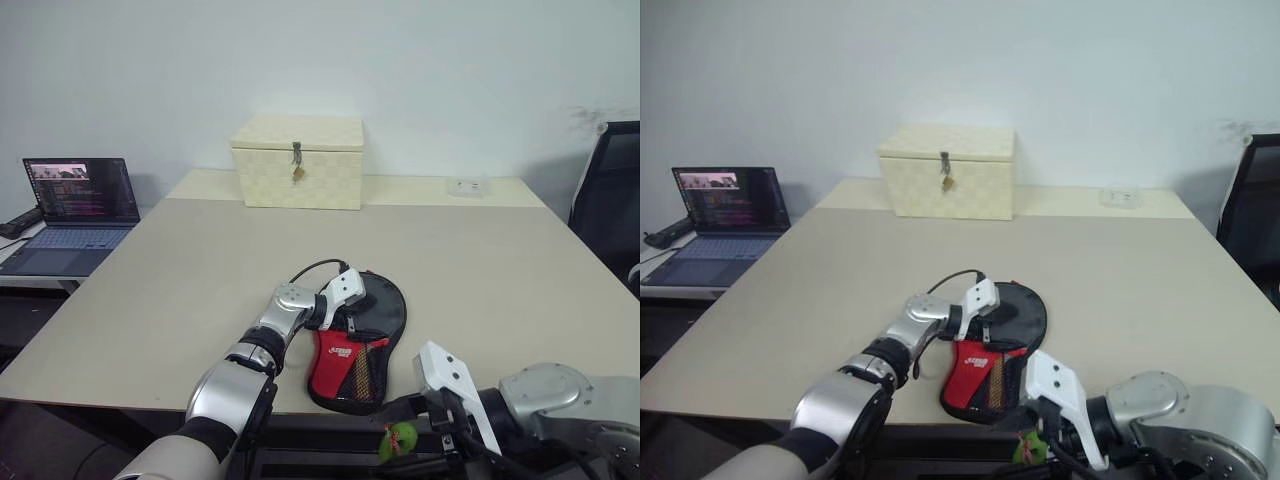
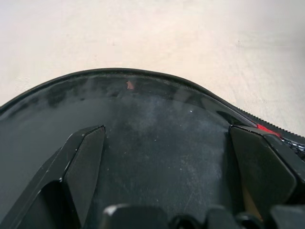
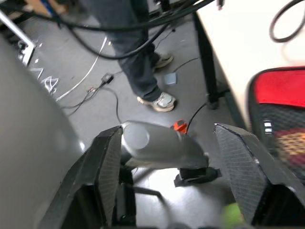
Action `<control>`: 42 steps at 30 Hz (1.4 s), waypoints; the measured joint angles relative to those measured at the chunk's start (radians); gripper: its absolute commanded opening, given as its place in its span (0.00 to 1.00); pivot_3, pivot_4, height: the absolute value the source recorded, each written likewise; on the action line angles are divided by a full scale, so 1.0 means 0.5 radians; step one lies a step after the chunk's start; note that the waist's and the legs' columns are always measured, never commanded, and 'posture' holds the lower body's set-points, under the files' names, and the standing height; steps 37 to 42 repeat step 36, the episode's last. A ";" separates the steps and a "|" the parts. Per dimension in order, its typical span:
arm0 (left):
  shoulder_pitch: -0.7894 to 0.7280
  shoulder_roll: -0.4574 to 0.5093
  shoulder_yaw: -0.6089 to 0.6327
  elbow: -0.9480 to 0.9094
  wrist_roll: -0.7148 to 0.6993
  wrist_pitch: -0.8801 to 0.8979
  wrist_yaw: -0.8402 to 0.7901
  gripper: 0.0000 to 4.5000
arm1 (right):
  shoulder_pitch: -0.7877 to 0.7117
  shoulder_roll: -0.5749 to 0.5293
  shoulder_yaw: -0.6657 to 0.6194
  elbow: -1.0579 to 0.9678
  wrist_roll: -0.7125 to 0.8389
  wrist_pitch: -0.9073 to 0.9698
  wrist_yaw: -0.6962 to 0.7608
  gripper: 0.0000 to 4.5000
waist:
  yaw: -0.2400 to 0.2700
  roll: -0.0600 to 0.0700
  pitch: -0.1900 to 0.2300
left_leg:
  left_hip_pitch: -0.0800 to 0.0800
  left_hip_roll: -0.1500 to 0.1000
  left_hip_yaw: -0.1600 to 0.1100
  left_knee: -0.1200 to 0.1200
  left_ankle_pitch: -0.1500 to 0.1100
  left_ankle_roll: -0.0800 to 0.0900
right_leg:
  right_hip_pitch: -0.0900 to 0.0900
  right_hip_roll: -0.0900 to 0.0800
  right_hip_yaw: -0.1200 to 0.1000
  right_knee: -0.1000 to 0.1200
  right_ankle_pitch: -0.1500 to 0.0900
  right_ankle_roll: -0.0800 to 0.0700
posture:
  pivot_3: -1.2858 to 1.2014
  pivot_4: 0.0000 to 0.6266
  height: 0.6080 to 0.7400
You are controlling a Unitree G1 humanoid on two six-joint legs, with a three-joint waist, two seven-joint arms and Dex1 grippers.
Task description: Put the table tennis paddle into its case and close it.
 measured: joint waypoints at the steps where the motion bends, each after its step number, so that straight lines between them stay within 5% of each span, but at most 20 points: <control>1: 0.019 0.016 0.018 -0.011 -0.020 0.001 -0.013 1.00 | -0.023 0.014 -0.013 0.053 -0.014 -0.021 -0.003 0.70 | -0.005 0.000 0.000 | 0.000 0.000 0.001 0.000 0.000 0.000 | 0.000 0.000 0.001 0.000 0.000 0.000 | 0.52 0.24 1.00; 6: 0.194 0.174 0.118 -0.252 -0.177 0.078 -0.159 1.00 | -0.106 0.048 0.002 0.379 -0.295 -0.239 0.017 0.70 | -0.036 0.001 0.000 | 0.000 0.002 0.004 -0.002 0.000 0.000 | -0.004 0.001 0.004 0.001 0.005 -0.008 | 0.52 0.24 1.00; 12: 0.843 0.539 0.276 -1.411 -0.535 0.622 -0.319 1.00 | -0.228 0.115 0.067 1.036 -0.858 -0.746 0.103 0.70 | -0.045 0.004 0.002 | -0.004 0.015 0.001 -0.004 0.000 0.000 | -0.011 0.000 0.007 0.004 0.005 -0.012 | 0.52 0.24 1.00; 15: 1.196 0.666 0.366 -2.066 -0.744 1.008 -0.221 1.00 | -0.344 0.202 0.099 1.260 -0.995 -0.914 0.195 0.70 | -0.033 0.005 0.004 | -0.006 0.016 -0.001 -0.003 0.000 0.000 | -0.012 -0.003 0.007 0.002 0.005 -0.013 | 0.52 0.24 1.00; 21: 1.588 0.825 0.601 -2.805 -1.032 1.481 0.066 1.00 | -0.563 0.343 0.110 1.665 -1.175 -1.195 0.357 0.70 | -0.017 0.006 0.005 | -0.002 0.021 0.003 -0.002 0.000 -0.001 | -0.007 -0.003 0.003 0.001 0.007 -0.015 | 0.52 0.24 1.00; 29: 1.632 0.908 0.721 -2.975 -1.145 1.639 0.331 1.00 | -0.716 0.390 0.103 2.136 -1.402 -1.499 0.543 0.70 | -0.019 0.007 0.006 | -0.002 0.022 0.008 -0.003 0.000 -0.001 | -0.009 -0.001 0.005 0.000 0.007 -0.016 | 0.52 0.24 1.00; 42: 1.619 0.970 0.739 -2.903 -1.155 1.604 0.340 1.00 | -0.648 0.360 -0.014 1.992 -1.396 -1.458 0.572 0.70 | -0.021 0.010 0.008 | -0.002 0.023 0.008 -0.005 0.000 -0.001 | -0.009 -0.001 0.005 0.000 0.007 -0.017 | 0.52 0.24 1.00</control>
